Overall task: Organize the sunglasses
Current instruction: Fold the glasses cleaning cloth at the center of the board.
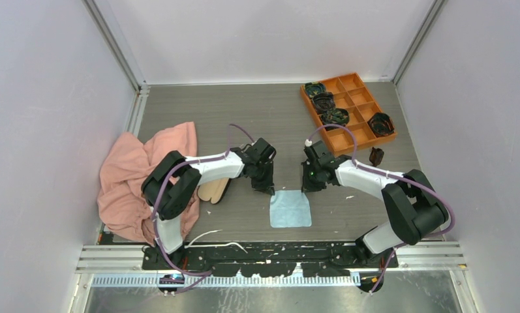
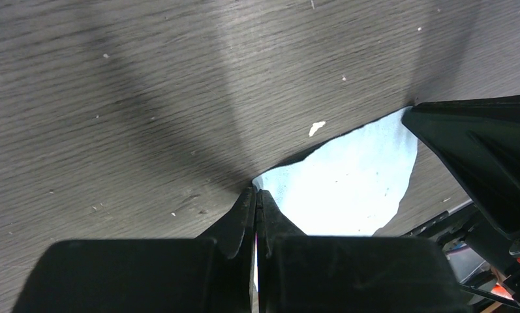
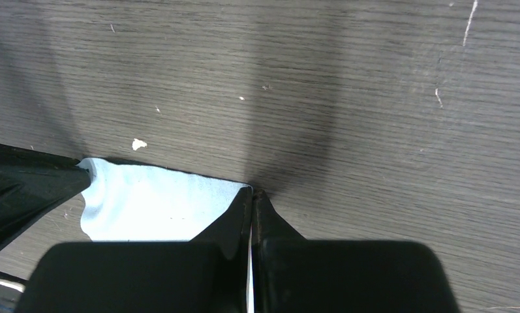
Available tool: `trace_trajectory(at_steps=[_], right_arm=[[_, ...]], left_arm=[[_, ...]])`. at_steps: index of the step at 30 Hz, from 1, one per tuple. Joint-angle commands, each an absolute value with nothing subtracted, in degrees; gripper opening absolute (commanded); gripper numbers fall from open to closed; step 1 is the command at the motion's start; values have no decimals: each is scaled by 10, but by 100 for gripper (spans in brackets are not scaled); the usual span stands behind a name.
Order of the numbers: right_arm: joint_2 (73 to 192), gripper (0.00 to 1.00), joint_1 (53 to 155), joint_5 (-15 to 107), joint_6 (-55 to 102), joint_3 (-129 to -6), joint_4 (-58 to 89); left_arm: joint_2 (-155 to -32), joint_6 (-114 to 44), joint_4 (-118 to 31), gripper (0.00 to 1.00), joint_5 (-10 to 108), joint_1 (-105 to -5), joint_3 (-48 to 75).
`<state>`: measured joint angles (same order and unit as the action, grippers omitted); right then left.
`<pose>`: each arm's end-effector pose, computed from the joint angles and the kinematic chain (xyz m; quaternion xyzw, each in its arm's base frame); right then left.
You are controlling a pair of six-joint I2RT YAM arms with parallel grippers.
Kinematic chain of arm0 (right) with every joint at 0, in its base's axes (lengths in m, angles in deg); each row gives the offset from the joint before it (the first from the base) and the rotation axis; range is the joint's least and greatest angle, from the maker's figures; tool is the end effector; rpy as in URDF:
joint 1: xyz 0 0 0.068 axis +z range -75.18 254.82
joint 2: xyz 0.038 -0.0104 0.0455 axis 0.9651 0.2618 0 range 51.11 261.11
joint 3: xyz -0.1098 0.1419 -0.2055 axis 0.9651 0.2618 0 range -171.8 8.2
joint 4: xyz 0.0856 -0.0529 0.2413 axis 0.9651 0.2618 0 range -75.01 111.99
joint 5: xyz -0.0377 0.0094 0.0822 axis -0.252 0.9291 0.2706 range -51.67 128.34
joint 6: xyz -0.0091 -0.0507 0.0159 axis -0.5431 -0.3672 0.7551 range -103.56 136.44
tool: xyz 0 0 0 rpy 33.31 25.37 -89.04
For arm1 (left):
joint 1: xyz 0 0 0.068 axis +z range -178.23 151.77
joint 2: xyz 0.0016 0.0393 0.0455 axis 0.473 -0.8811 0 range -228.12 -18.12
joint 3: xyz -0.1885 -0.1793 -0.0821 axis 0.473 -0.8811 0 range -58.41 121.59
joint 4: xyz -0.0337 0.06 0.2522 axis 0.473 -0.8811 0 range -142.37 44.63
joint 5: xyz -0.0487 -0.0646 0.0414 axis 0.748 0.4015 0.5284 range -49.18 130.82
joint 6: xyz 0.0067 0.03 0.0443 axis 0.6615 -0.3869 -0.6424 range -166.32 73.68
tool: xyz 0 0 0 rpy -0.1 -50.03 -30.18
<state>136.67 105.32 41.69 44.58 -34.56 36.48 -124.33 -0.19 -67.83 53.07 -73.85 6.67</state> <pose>0.2294 0.1375 0.1555 -0.0265 0.9742 0.1338 0.1799 0.2506 -0.2670 0.1537 0.0201 0.9681 -0.2354 0.0836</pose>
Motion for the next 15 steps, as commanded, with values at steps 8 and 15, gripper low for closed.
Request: trace_trajectory(at_steps=[8,15], right_arm=[[1329,1,1051,404,440,-351,388],[1312,1,1052,407,447,-347,392]], left_arm=[[-1188,-1,-637,1,547,-737,45],[-1172,2,-629,0,563,-737,30]])
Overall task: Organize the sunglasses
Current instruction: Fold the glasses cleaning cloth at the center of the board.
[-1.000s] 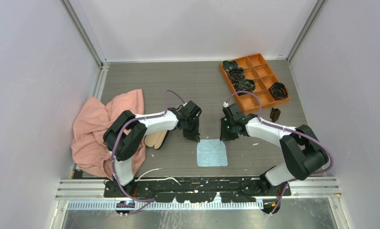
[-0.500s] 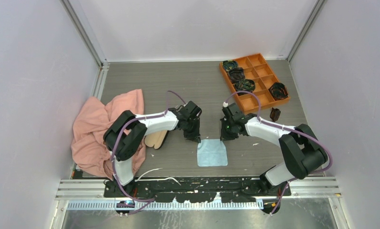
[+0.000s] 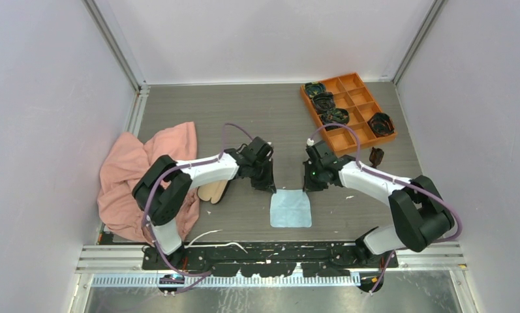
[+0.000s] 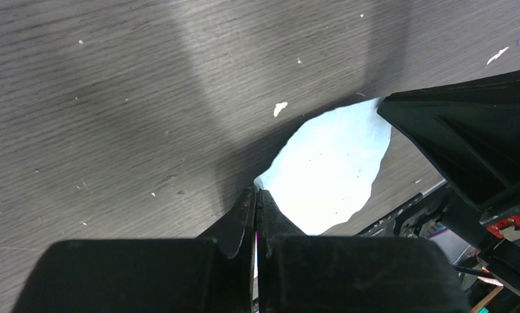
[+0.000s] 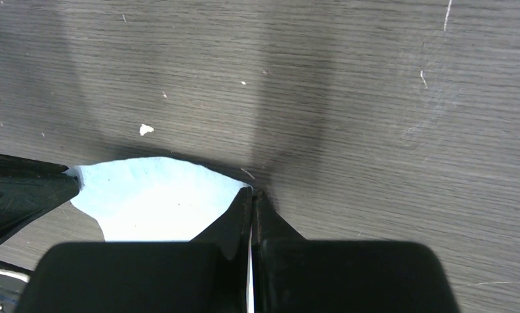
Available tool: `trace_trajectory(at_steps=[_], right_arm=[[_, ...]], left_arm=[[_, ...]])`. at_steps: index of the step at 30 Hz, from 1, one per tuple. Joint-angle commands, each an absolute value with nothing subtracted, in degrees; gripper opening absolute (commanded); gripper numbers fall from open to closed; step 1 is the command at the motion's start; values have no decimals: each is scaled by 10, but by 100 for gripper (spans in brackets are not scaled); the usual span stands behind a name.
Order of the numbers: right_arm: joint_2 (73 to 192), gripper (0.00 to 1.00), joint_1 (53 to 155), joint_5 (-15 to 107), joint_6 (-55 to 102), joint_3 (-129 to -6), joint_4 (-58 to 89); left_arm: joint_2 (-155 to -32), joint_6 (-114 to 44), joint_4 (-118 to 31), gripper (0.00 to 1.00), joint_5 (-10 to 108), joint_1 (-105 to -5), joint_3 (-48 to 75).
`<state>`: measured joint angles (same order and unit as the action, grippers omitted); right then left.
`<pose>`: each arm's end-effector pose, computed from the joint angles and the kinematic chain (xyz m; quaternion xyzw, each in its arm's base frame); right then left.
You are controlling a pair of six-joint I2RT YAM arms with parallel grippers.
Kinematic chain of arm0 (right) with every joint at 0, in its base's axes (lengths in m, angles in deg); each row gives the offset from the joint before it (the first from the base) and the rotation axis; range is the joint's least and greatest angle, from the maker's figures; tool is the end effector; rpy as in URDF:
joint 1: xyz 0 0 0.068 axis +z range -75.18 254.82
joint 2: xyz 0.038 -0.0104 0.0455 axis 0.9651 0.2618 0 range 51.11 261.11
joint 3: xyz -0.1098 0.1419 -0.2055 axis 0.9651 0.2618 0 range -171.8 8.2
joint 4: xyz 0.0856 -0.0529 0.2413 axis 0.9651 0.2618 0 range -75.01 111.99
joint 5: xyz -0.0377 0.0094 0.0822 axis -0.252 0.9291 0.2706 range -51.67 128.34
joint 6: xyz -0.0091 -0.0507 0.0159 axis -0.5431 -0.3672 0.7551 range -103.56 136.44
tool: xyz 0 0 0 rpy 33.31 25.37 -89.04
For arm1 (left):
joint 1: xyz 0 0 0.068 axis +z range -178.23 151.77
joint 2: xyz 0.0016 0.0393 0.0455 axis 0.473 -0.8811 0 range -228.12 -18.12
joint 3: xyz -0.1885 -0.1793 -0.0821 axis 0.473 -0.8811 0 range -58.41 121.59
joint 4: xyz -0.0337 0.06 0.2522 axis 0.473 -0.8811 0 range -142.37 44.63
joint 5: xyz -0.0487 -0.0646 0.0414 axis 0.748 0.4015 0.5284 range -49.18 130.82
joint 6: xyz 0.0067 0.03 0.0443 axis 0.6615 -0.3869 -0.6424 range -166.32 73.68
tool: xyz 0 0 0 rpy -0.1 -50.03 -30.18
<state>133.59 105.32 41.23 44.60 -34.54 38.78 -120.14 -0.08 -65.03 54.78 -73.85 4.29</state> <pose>0.2239 0.1339 0.1666 -0.0256 0.9728 0.1335 0.1875 0.2445 -0.2623 0.1699 0.0273 0.9566 -0.2722 0.1005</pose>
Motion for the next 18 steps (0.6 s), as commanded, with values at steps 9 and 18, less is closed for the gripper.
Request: trace_trajectory(at_steps=[9,18], right_arm=[[1276,1,1053,409,454,-330,402],[1249,1,1053,415,470,-308,400]], left_arm=[[-1145,9,-619,1,571,-740,-2],[-1130,26,-599,0,572,-757,-26]])
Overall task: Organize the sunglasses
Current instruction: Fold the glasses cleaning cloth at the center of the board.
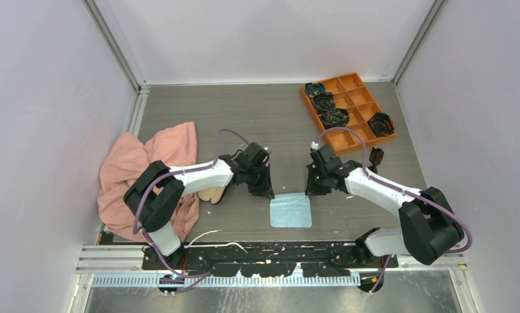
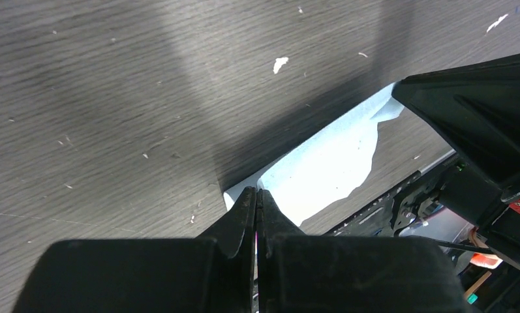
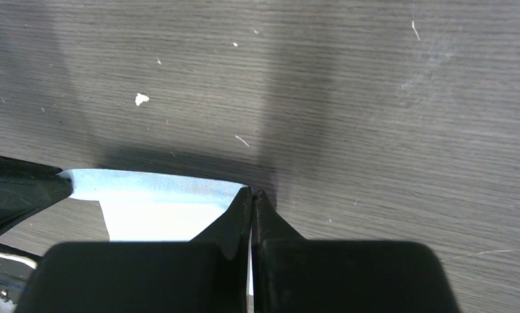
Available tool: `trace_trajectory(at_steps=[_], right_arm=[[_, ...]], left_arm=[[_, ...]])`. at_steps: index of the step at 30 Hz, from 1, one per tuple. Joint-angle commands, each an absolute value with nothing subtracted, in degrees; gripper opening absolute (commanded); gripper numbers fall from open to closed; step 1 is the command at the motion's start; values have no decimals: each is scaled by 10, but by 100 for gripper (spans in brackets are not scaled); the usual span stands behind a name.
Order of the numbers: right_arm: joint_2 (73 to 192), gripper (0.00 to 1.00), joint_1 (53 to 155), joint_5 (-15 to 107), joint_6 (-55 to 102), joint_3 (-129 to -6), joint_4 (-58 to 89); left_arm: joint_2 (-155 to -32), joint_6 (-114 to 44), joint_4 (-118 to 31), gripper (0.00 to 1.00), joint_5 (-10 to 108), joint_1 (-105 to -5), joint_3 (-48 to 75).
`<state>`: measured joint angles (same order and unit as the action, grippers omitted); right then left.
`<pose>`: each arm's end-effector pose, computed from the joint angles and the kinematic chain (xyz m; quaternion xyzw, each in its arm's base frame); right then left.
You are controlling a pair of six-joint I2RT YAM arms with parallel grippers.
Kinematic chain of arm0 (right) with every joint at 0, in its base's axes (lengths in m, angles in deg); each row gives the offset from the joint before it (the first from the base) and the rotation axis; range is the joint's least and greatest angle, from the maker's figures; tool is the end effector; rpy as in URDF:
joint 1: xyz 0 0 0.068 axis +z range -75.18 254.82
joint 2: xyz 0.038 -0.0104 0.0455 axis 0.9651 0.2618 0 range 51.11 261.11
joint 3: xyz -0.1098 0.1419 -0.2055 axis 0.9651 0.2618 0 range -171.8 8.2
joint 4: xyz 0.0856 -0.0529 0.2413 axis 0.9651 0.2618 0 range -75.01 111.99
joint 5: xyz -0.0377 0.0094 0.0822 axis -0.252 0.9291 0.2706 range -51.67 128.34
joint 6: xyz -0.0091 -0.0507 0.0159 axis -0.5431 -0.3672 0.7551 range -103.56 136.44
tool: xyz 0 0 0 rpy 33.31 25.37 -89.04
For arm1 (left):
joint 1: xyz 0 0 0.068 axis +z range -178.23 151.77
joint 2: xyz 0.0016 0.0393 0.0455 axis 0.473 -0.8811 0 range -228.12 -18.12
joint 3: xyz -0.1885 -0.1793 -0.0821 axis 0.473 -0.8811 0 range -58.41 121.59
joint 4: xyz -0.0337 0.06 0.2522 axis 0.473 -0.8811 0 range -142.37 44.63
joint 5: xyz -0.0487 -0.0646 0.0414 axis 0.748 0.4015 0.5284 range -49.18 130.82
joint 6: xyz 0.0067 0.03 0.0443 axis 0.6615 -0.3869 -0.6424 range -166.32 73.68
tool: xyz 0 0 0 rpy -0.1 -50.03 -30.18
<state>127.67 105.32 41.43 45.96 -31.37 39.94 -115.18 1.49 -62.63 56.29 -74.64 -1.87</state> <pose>0.2074 0.1244 0.1741 -0.0148 0.9697 0.1439 0.1968 0.2243 -0.2495 0.1703 0.0257 0.9524 -0.2895 0.0925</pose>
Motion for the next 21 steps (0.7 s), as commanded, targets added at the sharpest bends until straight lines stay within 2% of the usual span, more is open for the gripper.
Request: trace_trajectory(at_steps=[1,21], right_arm=[[1245,1,1053,416,470,-307,402],[1187,1,1072,448,515,-257,413]], left_arm=[[-1128,29,-597,1,571,-760,-29],[-1088,60,-585,0,556,-793,-76]])
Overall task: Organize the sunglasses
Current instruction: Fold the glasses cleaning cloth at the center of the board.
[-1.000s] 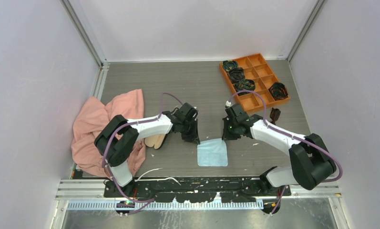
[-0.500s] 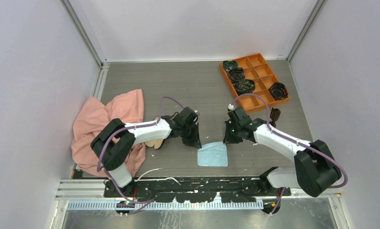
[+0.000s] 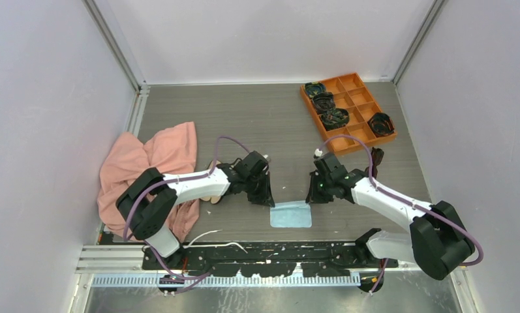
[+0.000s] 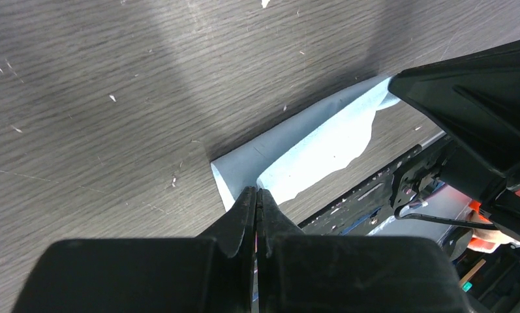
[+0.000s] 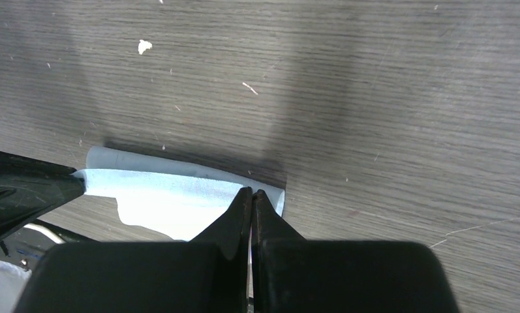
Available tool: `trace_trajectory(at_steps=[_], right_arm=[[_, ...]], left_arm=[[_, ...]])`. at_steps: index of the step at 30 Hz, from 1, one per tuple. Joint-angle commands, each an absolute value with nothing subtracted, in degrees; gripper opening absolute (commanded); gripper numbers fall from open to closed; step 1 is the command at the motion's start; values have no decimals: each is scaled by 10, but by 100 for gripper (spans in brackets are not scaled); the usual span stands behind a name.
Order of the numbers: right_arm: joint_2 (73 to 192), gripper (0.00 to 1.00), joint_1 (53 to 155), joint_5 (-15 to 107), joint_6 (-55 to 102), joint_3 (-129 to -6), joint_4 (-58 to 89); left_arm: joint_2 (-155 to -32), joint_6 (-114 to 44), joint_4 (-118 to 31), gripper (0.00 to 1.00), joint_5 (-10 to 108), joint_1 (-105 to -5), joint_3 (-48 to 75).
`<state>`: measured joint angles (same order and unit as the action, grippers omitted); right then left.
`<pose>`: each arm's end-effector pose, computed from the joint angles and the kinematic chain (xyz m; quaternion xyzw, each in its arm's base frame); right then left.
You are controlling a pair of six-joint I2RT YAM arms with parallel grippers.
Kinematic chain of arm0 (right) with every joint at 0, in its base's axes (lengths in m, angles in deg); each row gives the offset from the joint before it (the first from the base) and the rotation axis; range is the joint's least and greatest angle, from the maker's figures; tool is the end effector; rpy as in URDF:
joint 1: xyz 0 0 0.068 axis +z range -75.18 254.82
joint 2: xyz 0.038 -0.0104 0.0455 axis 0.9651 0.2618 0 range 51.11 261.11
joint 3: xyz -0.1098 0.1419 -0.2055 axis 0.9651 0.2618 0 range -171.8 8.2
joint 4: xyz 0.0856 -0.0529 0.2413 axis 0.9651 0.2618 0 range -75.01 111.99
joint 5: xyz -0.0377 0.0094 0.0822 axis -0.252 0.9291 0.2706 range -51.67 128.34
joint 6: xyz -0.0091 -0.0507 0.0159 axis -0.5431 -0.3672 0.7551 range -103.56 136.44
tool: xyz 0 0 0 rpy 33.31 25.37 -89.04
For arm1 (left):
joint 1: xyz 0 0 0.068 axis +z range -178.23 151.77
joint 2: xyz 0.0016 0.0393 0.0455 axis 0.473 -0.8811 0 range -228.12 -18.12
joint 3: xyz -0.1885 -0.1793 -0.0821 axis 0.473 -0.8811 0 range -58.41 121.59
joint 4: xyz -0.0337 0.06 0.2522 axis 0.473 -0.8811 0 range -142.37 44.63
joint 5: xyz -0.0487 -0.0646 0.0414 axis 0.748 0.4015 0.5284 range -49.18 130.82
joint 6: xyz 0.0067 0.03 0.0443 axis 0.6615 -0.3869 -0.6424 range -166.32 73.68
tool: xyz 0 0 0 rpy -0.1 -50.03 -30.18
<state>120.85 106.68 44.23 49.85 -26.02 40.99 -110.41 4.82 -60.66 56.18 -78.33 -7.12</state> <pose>0.1806 0.1165 0.1714 0.0005 0.9681 0.1744 0.1800 0.1947 -0.2477 0.1718 0.0302 0.9487 -0.3033 0.0835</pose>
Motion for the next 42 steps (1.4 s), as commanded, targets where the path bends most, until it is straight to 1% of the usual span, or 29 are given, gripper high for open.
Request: trace_trajectory(at_steps=[1,10,19,28,42], right_arm=[[1185,1,1074,450,515,-257,414],[1180,1,1088,455,538,-244,423],[1148,1,1093,453,567,-213,420],[1150,1,1100,475,565,-217,422],[1148,1,1115,459,572,-213,426]], left_arm=[[-1090,62,-584,0,554,-795,-77],[-1094,65,-581,1,555,-802,-82],[-1092,73,-577,0,549,-803,-102],[-1098,80,-569,1,554,-813,-107],[-1106,88,-566,0,547,-826,-111]])
